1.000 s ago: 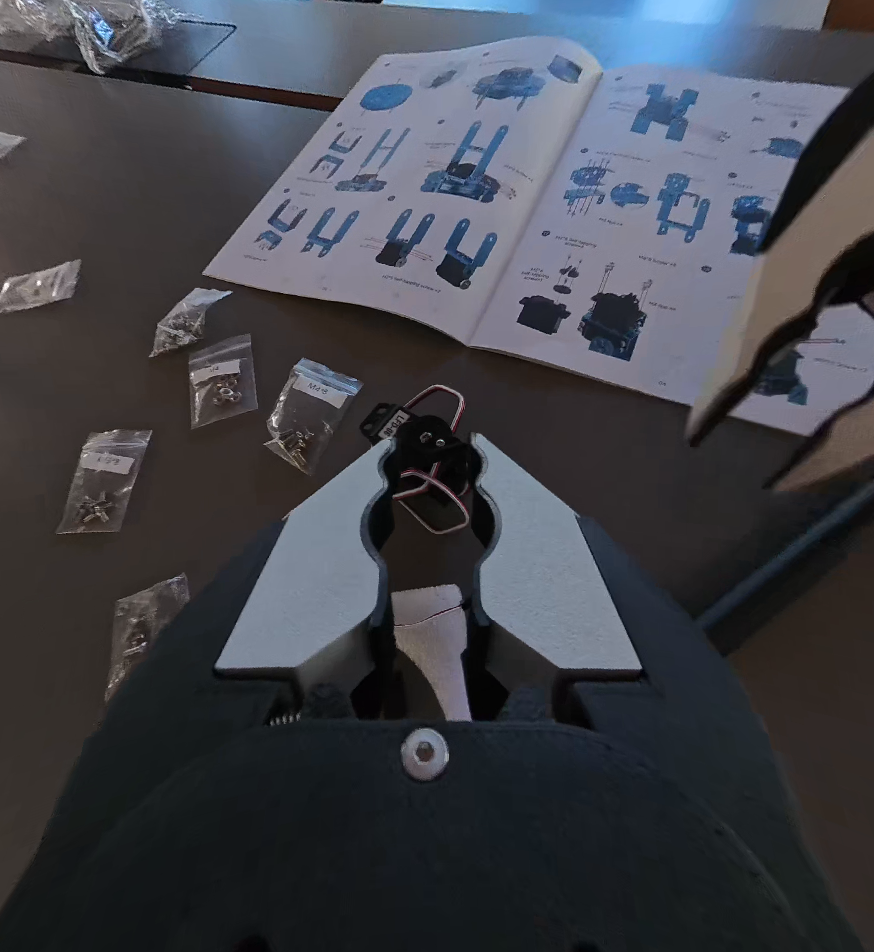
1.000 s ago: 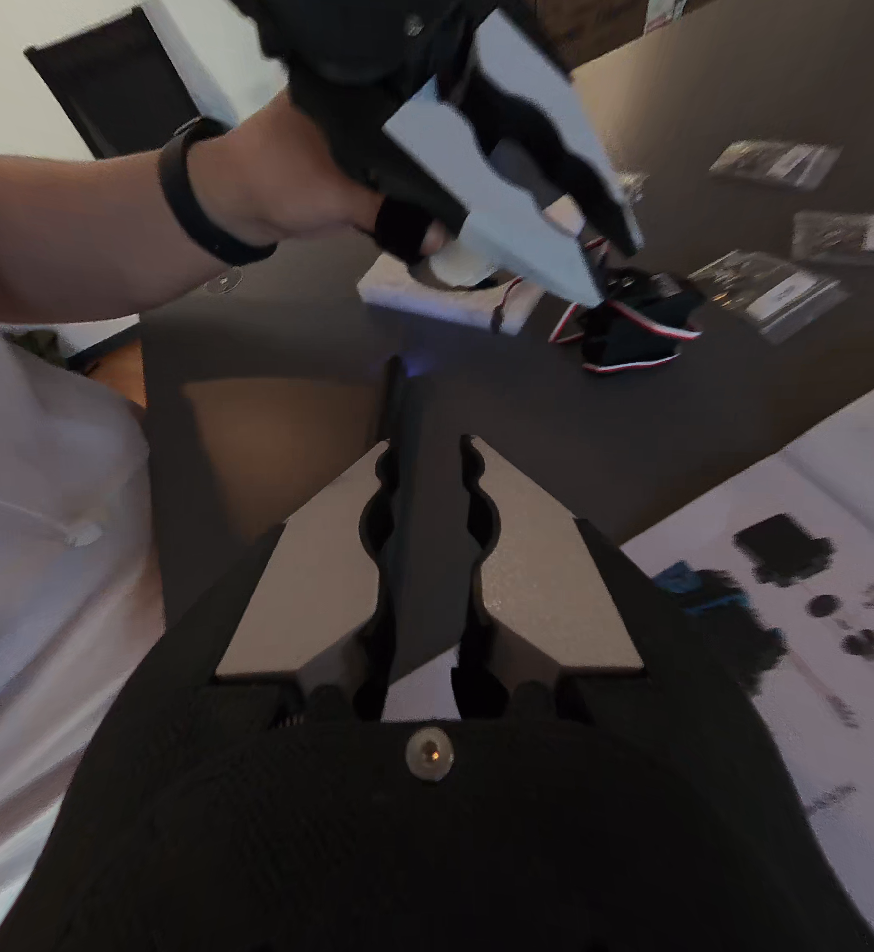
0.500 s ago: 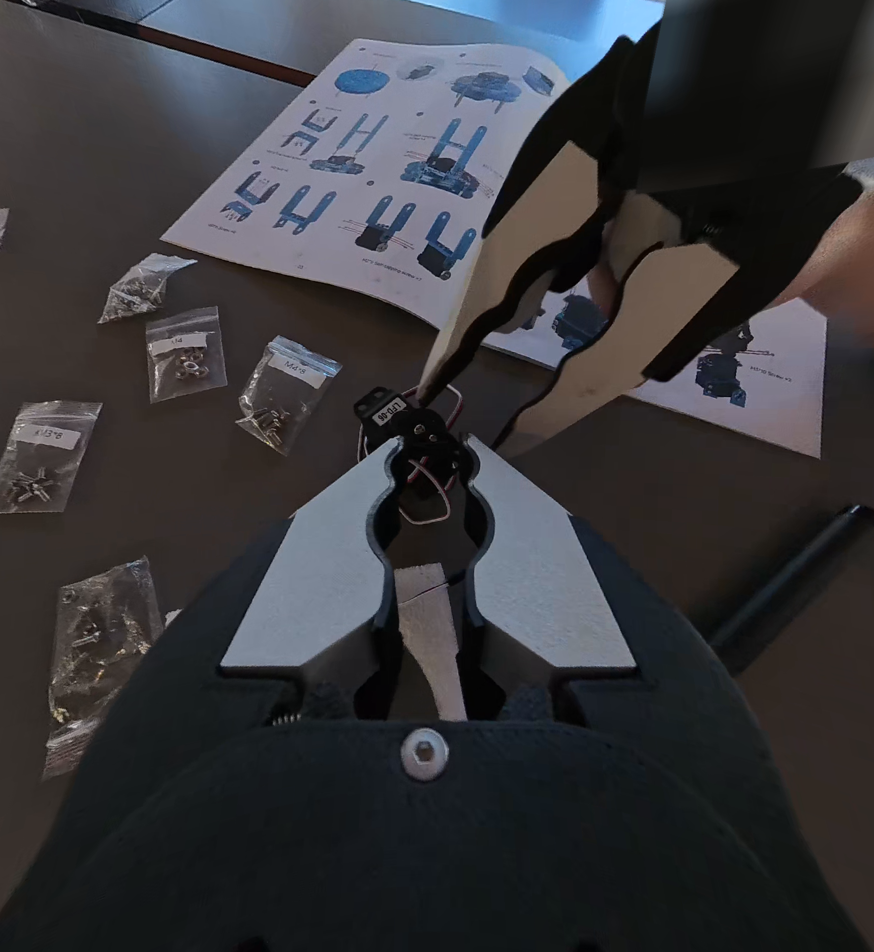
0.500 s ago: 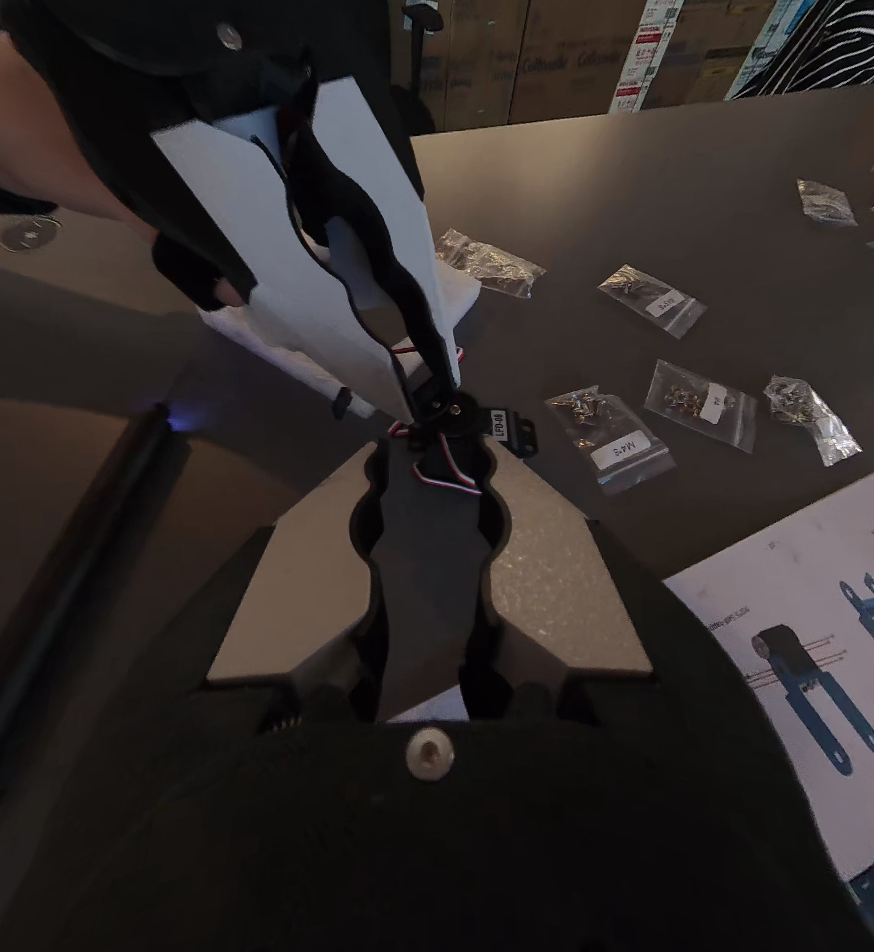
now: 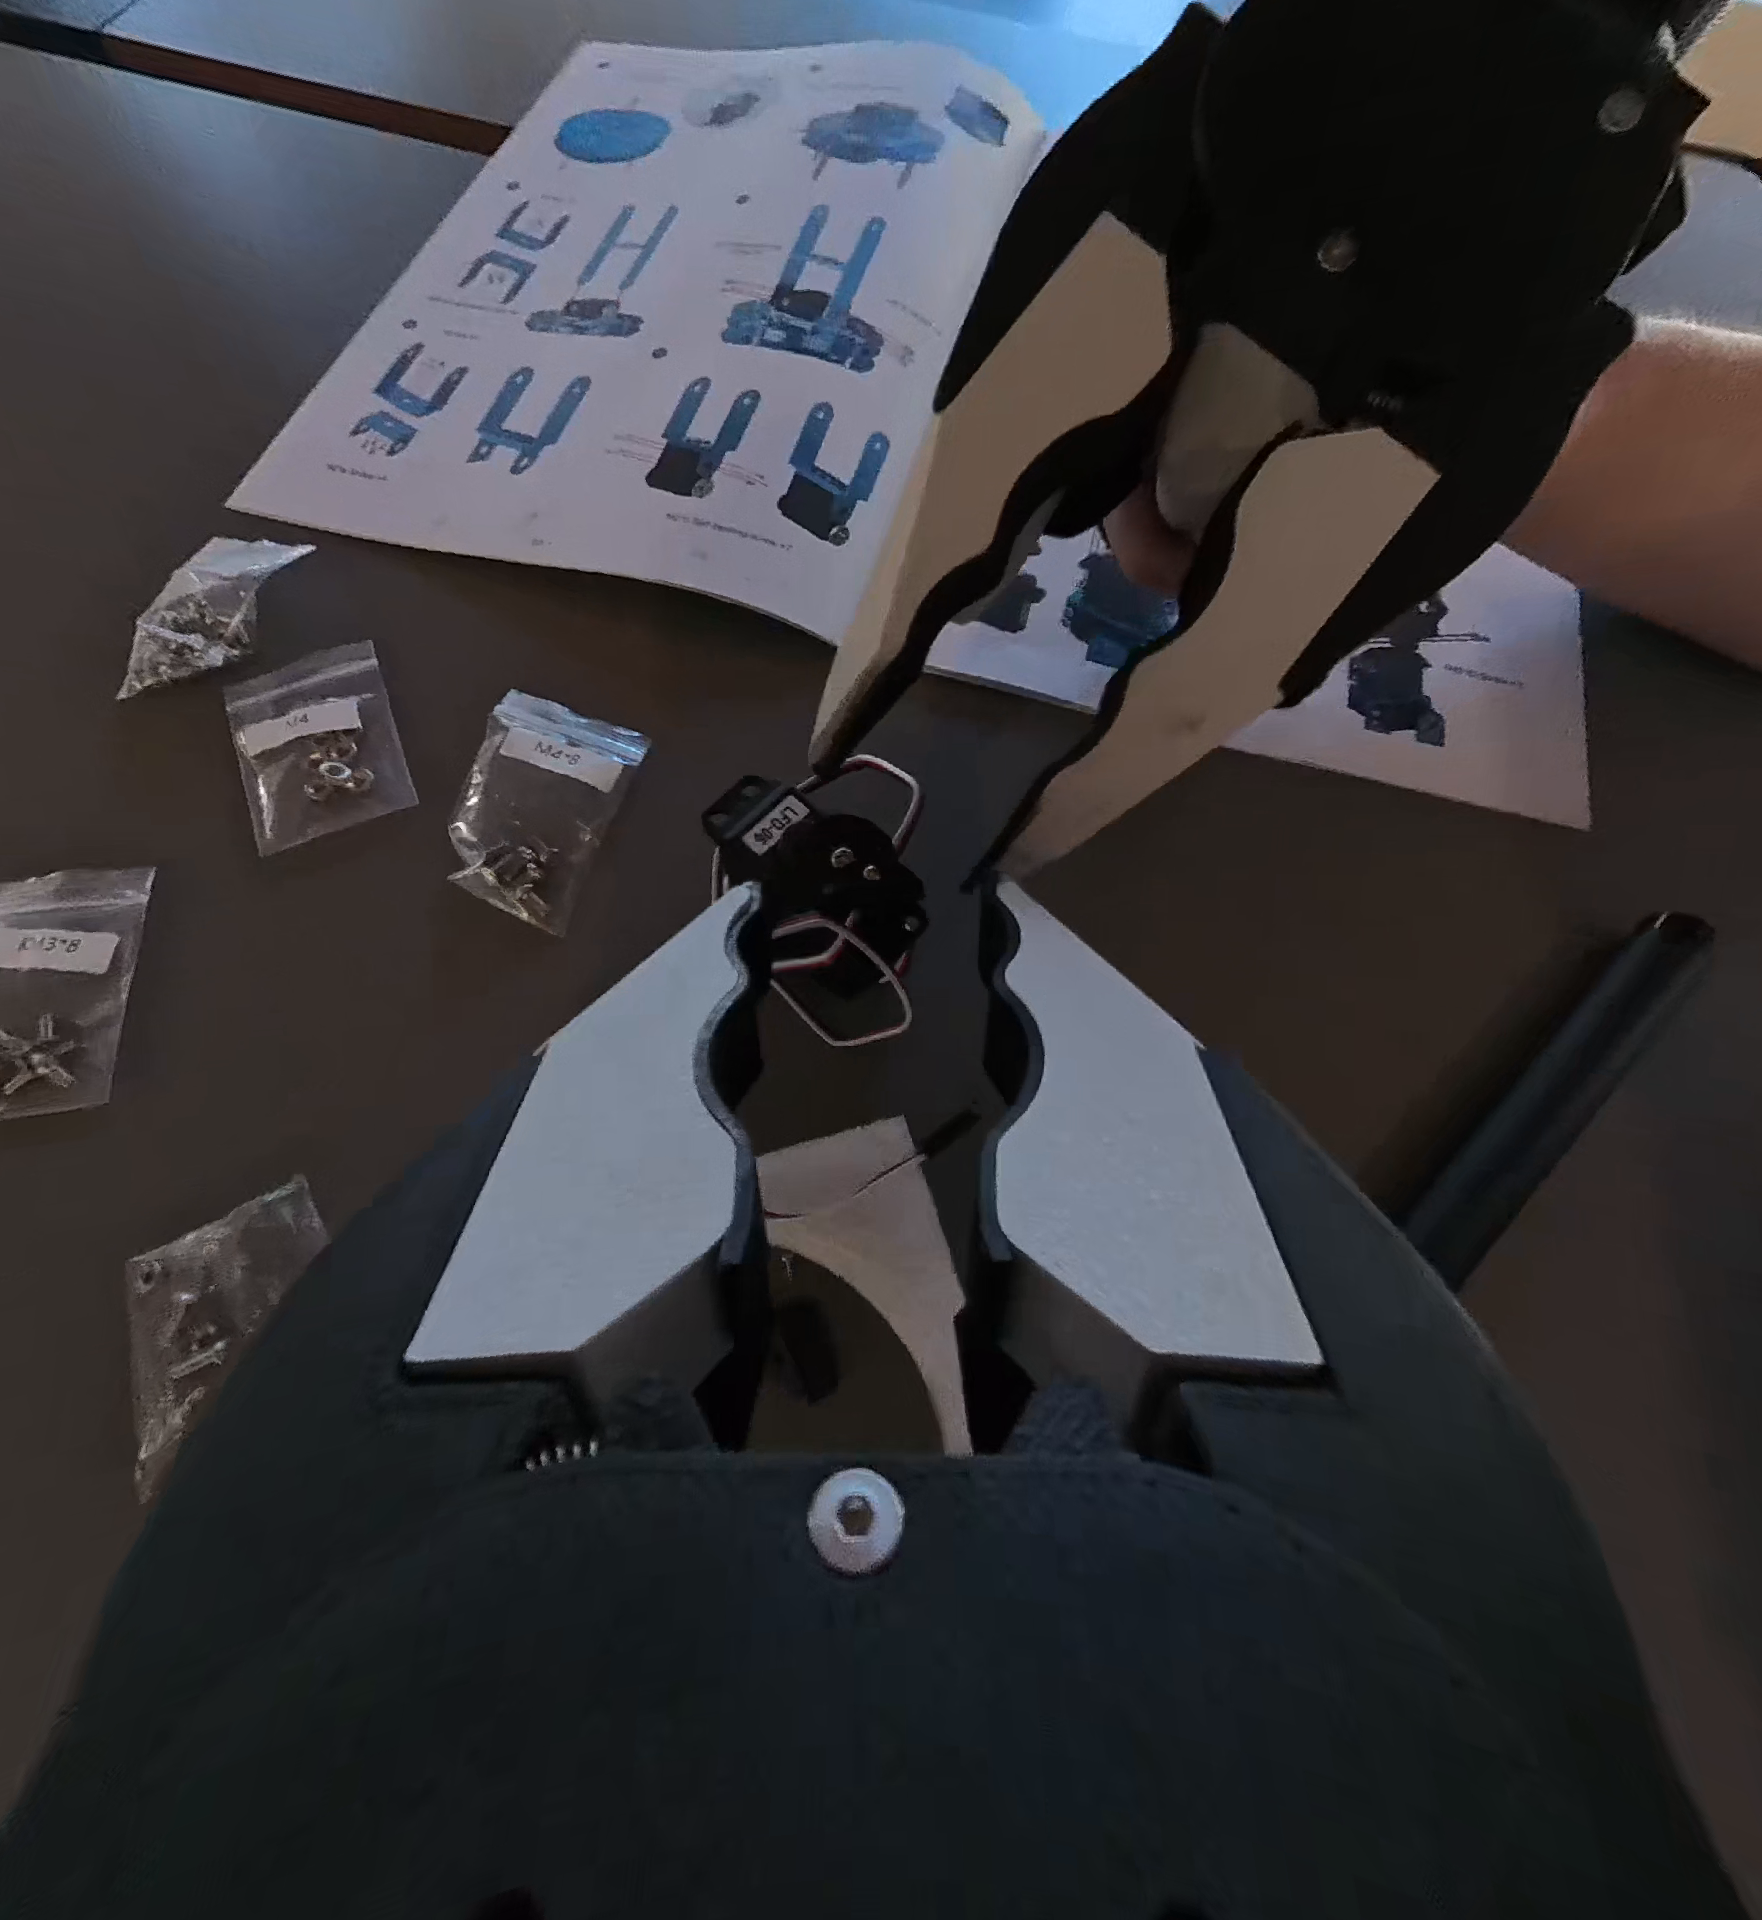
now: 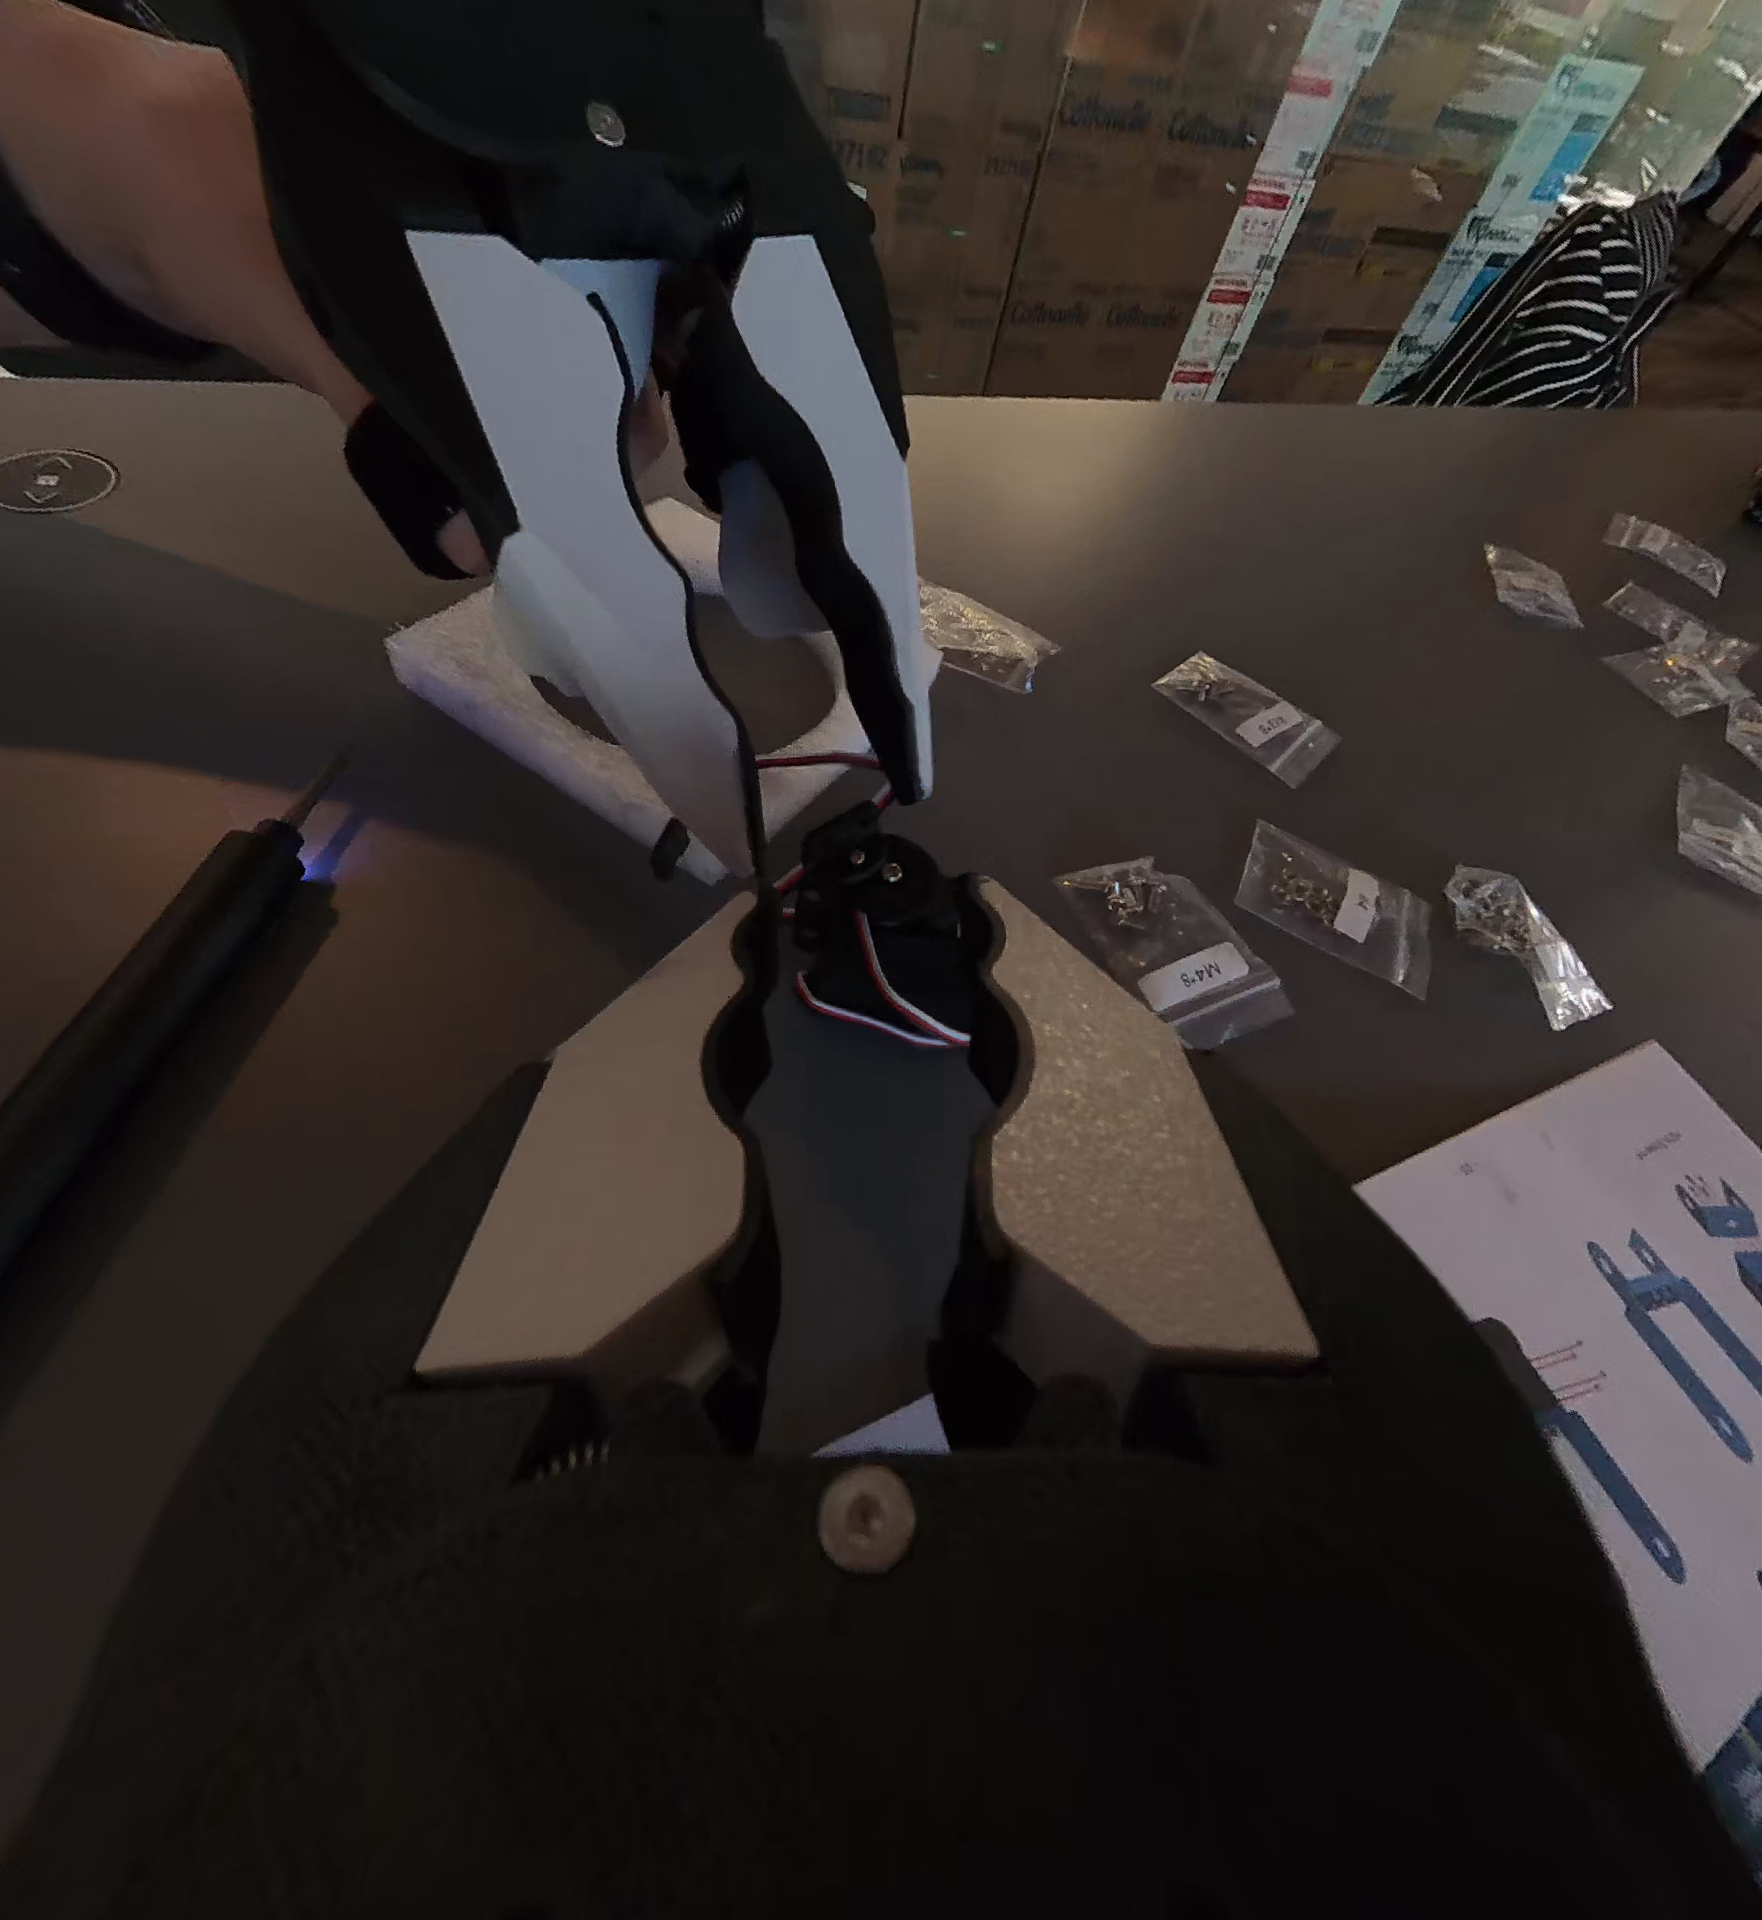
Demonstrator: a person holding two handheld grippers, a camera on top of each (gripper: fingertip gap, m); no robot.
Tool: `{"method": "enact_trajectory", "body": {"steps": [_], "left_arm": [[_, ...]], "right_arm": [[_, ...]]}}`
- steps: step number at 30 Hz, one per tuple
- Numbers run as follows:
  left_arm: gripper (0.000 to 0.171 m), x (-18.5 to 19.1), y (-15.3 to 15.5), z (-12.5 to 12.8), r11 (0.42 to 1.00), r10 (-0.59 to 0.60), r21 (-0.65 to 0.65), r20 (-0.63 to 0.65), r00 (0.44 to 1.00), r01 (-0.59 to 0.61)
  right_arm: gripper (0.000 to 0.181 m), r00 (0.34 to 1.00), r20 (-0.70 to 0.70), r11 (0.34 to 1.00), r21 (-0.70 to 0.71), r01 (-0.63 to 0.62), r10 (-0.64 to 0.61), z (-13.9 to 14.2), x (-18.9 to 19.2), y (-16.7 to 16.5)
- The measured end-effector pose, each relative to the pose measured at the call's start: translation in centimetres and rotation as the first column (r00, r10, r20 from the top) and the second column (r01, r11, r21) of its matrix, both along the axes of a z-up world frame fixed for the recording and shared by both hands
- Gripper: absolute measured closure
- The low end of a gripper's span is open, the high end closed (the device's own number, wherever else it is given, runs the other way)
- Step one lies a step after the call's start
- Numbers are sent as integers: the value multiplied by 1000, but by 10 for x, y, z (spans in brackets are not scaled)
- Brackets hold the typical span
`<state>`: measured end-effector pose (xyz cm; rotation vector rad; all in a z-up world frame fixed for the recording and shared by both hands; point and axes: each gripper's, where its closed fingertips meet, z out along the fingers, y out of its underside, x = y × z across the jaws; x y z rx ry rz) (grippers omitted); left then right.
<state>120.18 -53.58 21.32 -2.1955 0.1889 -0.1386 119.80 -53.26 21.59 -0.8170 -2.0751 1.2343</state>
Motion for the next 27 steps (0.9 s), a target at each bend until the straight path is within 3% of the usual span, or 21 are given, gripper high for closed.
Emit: {"method": "enact_trajectory", "body": {"steps": [4, 8, 12, 16, 22, 27], "left_arm": [[137, -5, 2, -6, 999, 41, -34, -45, 998, -42], [149, -12, -3, 3, 997, 83, -3, 14, 996, -83], [162, -25, -8, 9, 993, 121, 16, -33, 992, -120], [157, -9, -4, 13, 999, 39, 34, -28, 999, -38], [154, -8, 2, -6, 998, -63, -41, -198, 978, 56], [155, -8, 5, -4, 997, -79, -34, -159, 984, 75]], "right_arm": [[150, 1000, 30, 1000, 2, -7, 7, -11, -2, 1], [157, 999, 43, 1000, 3, -14, 14, -14, -4, 3], [160, 999, 43, 1000, 3, -17, 17, -14, -4, 4], [159, 999, 35, 1000, 8, -28, 27, -14, -3, 4], [159, 999, 19, 999, 23, -34, 34, -14, -4, 2], [160, 1000, 13, 999, 25, -24, 23, -14, -5, 7]]}}
